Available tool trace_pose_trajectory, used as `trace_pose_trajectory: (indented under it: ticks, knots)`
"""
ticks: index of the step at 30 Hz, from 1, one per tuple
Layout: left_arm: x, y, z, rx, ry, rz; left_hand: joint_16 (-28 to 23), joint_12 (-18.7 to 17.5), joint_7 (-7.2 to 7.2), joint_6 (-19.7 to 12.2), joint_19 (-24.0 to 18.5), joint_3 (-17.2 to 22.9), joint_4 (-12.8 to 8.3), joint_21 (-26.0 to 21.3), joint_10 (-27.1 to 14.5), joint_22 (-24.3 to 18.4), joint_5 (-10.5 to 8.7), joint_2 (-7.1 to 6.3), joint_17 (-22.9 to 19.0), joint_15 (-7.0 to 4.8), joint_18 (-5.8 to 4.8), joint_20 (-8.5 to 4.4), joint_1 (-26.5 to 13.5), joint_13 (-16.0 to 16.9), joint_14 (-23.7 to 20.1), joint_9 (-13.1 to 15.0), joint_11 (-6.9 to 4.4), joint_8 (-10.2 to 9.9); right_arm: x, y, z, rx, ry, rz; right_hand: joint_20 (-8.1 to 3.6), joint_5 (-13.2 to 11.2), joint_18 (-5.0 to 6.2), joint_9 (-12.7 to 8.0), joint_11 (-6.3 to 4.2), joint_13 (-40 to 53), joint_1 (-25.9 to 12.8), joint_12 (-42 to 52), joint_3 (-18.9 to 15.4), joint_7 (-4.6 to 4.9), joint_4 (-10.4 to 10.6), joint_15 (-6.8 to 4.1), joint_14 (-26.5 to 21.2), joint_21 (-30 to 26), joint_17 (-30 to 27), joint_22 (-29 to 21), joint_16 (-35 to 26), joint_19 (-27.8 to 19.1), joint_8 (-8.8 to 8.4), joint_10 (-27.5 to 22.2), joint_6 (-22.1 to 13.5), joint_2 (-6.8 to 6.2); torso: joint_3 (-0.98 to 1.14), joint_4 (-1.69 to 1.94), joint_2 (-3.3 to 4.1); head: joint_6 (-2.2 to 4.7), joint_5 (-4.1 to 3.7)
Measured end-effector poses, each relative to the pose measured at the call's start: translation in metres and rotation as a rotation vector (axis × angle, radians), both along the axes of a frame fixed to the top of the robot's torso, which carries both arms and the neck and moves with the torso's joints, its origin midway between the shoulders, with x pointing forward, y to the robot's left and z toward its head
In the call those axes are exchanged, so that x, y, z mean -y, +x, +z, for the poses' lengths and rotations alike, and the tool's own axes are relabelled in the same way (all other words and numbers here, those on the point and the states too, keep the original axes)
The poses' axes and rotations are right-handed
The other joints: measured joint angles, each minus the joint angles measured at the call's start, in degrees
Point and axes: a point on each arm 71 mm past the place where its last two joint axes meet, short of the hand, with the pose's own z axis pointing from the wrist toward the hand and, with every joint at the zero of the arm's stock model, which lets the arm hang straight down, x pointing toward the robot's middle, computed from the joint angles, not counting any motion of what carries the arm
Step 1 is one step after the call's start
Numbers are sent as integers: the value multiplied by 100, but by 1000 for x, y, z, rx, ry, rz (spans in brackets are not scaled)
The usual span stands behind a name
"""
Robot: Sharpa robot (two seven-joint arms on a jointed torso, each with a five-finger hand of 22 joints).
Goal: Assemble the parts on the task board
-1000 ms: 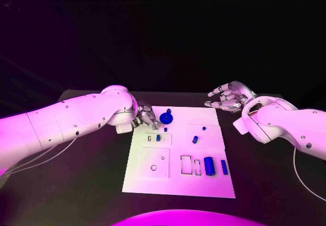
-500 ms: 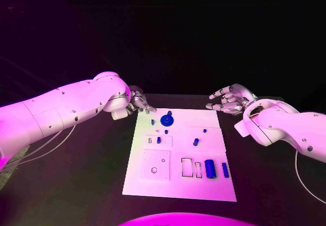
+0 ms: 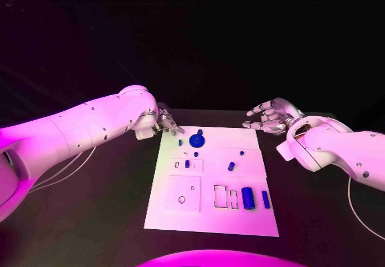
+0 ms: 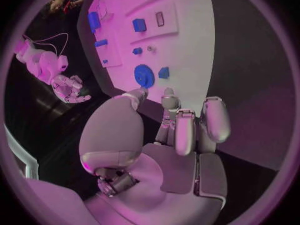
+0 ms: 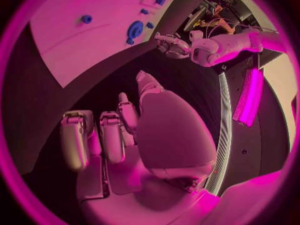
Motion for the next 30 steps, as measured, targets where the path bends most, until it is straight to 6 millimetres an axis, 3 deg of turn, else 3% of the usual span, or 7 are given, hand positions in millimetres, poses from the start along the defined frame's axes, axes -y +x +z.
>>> trace_pose_trajectory:
  ticks: [9, 25, 30]
  knots:
    - [1, 3, -9, -29, 17, 3, 24, 22, -21, 21, 12, -79, 1, 12, 3, 29, 0, 82, 0, 0, 0, 12, -82, 23, 0, -5, -3, 0, -1, 0, 0, 0, 1, 2, 0, 0, 0, 0, 0, 0, 0, 0, 0, 0, 0, 0, 0, 0, 0, 2, 0, 0, 0, 0, 0, 0, -5, -9, 15, -1, 2]
    - [6, 1, -23, -82, 20, -10, 45, 63, -62, 102, 21, -94, -15, 44, 43, 68, 0, 83, 0, 0, -1, 20, -83, 54, 0, -5, -42, 28, -3, 0, 0, 0, 2, 6, 0, 0, 0, 0, 0, 0, 0, 0, 0, 0, 0, 0, 0, 0, 4, 4, 0, 0, 0, 0, 0, 0, -4, -9, 12, -40, -15]
    - [7, 0, -24, -90, 21, -14, 68, 83, -77, 117, 42, -94, -15, 44, 43, 80, 0, 140, 0, 0, 0, -2, -3, 54, 0, -5, -42, 29, -3, 0, 0, 0, 2, 6, 0, 0, 0, 0, 0, 0, 0, 0, 0, 0, 0, 0, 0, 0, 4, 3, 0, 0, 0, 0, 0, 0, -3, -6, 7, -48, -20]
